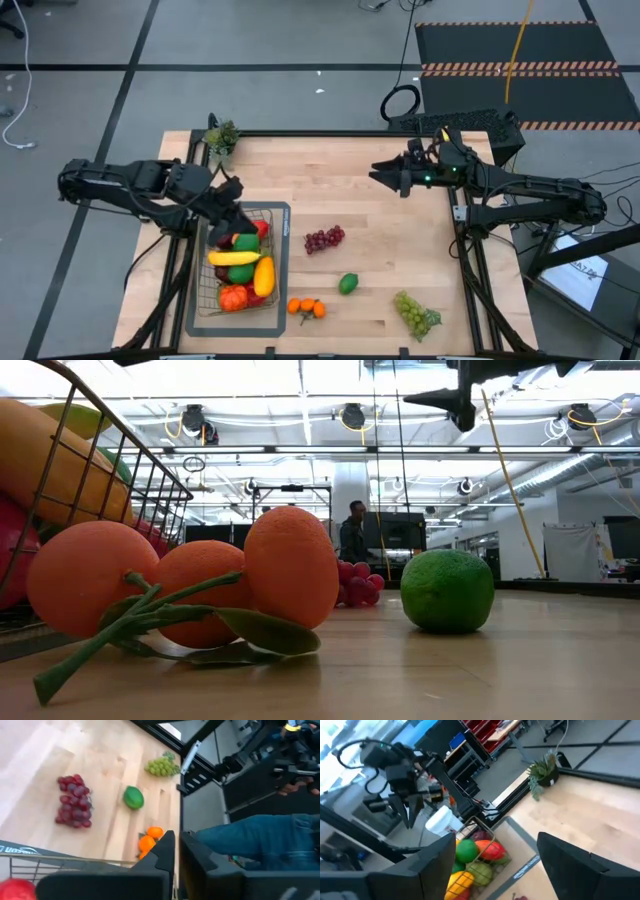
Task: Build produce basket
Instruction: Put the green lime into the wire basket
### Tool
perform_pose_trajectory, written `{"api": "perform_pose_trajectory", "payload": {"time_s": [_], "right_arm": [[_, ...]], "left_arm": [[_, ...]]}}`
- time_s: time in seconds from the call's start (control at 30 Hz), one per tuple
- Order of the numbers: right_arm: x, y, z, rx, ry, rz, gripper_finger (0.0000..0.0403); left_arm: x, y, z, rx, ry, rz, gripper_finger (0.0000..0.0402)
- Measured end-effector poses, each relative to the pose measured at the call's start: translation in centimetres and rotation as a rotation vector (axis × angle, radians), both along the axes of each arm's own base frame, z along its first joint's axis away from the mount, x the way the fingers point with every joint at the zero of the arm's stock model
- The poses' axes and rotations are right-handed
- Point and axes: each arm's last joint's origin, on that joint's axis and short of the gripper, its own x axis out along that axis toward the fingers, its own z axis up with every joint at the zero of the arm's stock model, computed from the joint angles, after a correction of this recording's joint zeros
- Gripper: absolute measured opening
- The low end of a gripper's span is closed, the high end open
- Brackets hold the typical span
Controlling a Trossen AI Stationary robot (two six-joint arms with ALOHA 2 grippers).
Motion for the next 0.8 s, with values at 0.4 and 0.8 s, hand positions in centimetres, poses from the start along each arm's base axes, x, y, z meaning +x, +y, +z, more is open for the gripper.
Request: {"api": "perform_pose_trajectory", "payload": {"time_s": [0.4, 0.8], "right_arm": [[0.1, 0.1, 0.6, -0.011, -0.065, 0.052, 0.0165], [0.2, 3.9, -1.0, 0.171, 0.105, 0.258, 0.0125]], "left_arm": [[0.5, 0.6, -0.2, 0.008, 0.020, 0.273, 0.0102], [4.0, -1.2, 1.4, -0.059, -0.246, 0.394, 0.0054]]}}
